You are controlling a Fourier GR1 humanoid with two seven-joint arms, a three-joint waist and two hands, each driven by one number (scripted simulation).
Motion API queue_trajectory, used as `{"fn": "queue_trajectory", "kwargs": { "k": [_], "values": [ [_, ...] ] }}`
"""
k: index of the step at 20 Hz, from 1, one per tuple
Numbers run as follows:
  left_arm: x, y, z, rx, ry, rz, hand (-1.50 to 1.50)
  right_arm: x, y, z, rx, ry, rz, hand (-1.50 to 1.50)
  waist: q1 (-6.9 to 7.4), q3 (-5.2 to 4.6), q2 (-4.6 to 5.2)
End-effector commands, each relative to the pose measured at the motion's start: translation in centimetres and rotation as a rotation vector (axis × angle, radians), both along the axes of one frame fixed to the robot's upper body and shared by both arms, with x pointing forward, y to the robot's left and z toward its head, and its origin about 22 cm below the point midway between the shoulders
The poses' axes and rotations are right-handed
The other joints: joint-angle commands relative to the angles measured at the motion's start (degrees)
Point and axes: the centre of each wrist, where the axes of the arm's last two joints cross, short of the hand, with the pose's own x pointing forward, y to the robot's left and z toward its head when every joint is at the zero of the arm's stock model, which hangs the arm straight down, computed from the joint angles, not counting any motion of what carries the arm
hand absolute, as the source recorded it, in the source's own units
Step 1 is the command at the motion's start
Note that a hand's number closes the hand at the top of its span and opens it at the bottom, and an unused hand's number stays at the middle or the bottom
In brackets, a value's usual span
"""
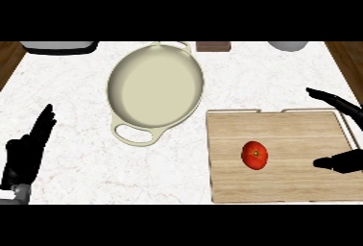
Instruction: Pick the tomato from the tray and place it in the pot
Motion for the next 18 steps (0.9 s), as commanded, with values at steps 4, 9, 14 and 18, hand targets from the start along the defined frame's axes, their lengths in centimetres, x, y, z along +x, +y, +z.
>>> {"fn": "queue_trajectory", "kwargs": {
  "k": [4, 9, 14, 18],
  "values": [
    [0.3, 1.0, 1.2, -0.004, 0.0, 0.003, 0.0, 1.5, 4.8, 4.7, -0.215, 0.135, 0.092, -1.5, 0.37, -0.08, 0.01],
    [-0.6, -0.8, 0.2, -0.017, 0.022, -0.024, 0.0, 1.2, 8.8, 5.1, -0.504, 0.263, 0.135, -1.5, 1.34, -0.16, -0.07],
    [0.4, -0.1, 1.0, -0.004, 0.003, -0.014, 0.0, 2.2, 12.1, 5.8, -0.704, 0.4, 0.187, -1.5, 1.27, -0.14, 0.13],
    [-0.1, -0.2, 1.3, 0.006, 0.02, -0.025, 0.0, 2.6, 15.4, 5.1, -0.722, 0.477, 0.221, -1.5, 0.67, -0.03, 0.04]
  ]
}}
